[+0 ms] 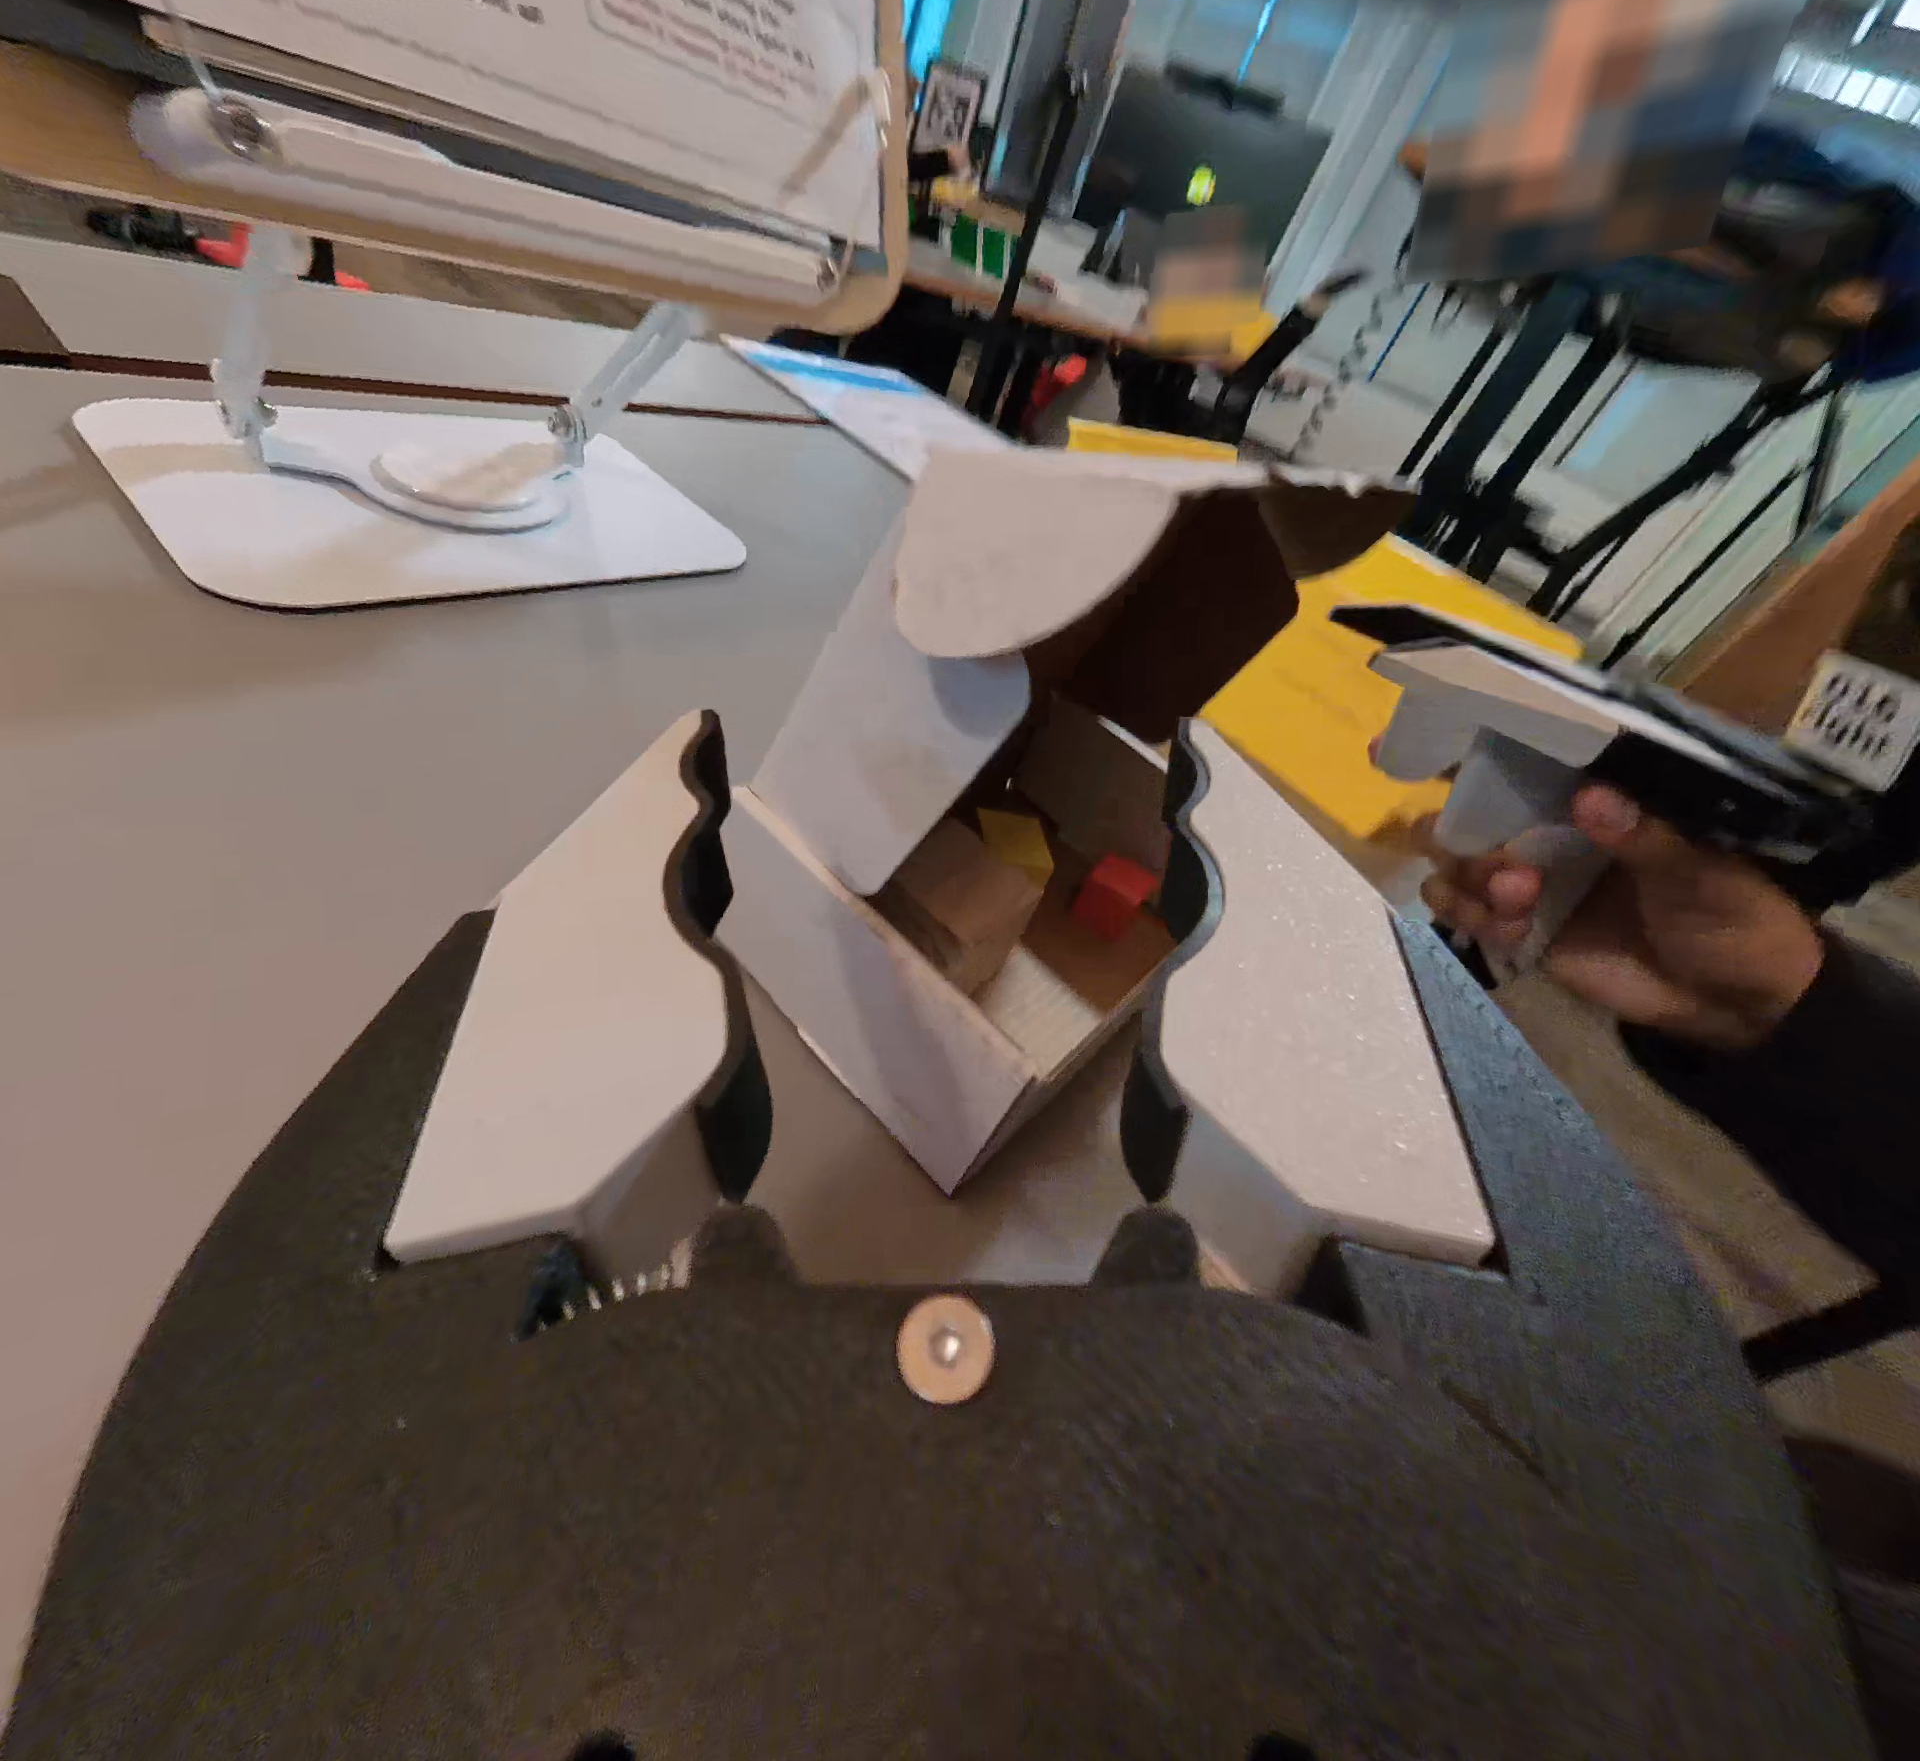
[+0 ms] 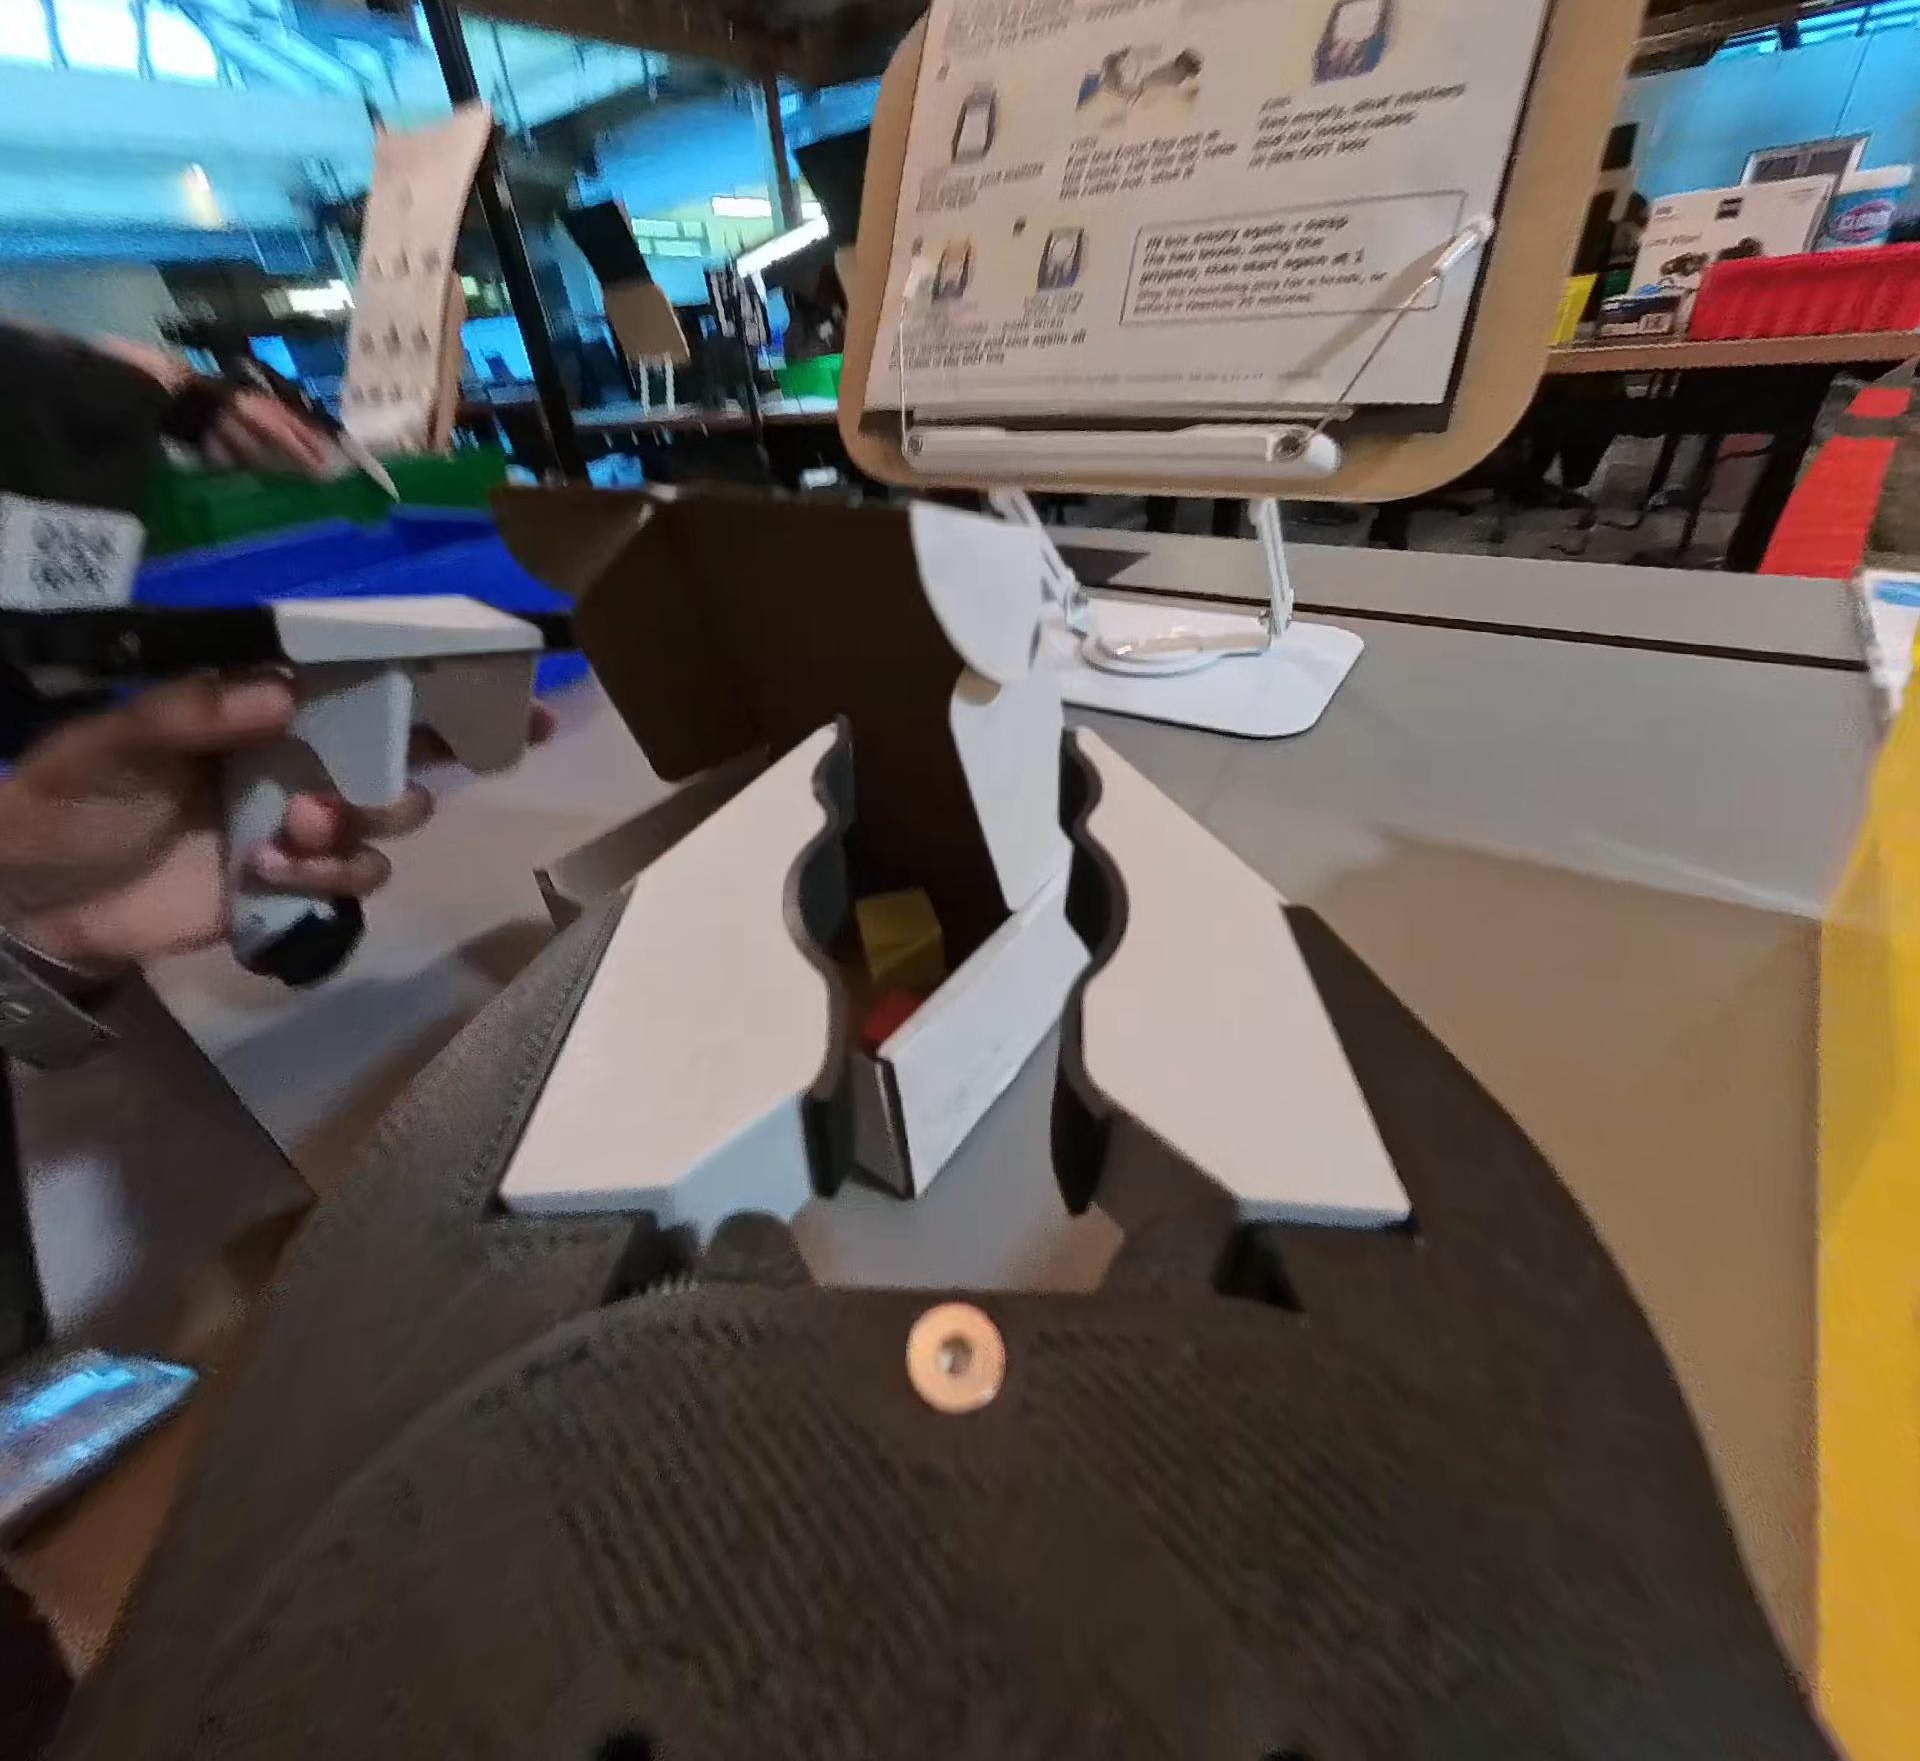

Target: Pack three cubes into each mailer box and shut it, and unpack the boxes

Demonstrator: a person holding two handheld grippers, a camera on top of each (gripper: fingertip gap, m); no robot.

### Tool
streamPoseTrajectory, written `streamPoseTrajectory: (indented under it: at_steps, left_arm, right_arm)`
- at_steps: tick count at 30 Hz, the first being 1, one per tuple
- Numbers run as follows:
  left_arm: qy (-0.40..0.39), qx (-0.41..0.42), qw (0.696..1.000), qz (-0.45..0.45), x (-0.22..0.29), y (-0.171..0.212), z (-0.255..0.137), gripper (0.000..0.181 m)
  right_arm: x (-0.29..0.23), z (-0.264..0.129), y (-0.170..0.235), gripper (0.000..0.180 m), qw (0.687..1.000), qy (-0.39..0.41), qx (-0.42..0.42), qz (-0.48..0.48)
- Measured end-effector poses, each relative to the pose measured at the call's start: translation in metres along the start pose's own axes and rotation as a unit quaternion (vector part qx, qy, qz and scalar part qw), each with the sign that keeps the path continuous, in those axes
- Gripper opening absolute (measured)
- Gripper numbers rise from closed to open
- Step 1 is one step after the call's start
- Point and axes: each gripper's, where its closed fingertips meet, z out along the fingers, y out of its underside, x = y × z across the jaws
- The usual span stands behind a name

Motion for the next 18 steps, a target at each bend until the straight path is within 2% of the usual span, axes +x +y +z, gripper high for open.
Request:
streamPoseTrajectory:
  at_steps: [4,10,18]
  left_arm:
    - [0.008,0.013,0.999,-0.049,-0.011,-0.007,-0.002,0.085]
    - [0.01,0.014,1.0,-0.019,0.0,0.0,-0.009,0.085]
    - [-0.031,0.066,0.996,-0.043,-0.023,-0.01,-0.038,0.083]
  right_arm:
    - [0.013,-0.005,-0.009,0.045,0.999,0.003,0.015,0.033]
    - [-0.005,0.0,-0.016,0.054,0.998,-0.036,0.029,0.04]
    - [-0.005,0.012,-0.006,0.054,0.999,-0.012,0.01,0.038]
